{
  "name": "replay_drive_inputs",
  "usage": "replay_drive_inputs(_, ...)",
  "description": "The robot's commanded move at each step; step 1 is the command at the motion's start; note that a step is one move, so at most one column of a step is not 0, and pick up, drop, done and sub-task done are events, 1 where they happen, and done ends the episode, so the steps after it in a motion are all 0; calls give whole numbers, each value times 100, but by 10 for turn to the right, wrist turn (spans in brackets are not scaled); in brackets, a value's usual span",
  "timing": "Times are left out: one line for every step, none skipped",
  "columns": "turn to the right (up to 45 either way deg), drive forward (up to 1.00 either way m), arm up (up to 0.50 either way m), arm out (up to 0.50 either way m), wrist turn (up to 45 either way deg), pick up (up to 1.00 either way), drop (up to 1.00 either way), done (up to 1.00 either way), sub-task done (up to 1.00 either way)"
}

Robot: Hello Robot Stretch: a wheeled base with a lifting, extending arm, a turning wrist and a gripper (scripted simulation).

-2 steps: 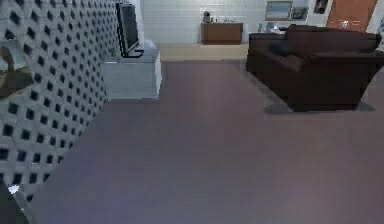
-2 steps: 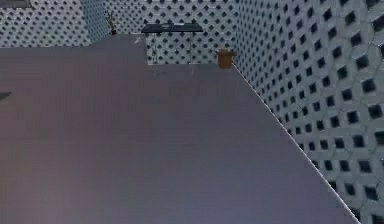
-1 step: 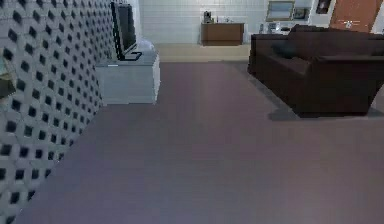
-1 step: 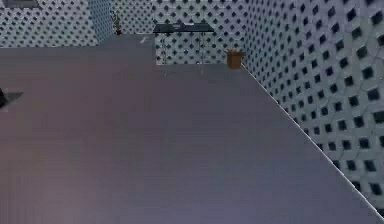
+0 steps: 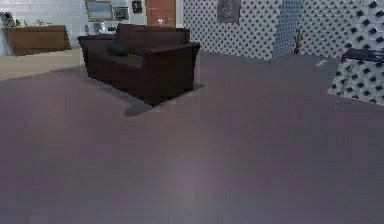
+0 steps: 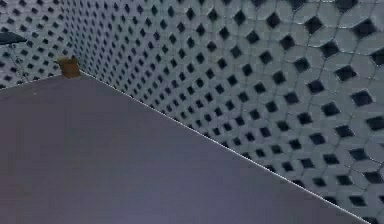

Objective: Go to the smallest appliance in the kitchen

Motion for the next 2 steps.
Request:
replay_drive_inputs(390, 0, 0, 0, 0, 0, 0, 0, 0)
replay_drive_inputs(0, 20, 0, 0, 0, 0, 0, 0, 0)
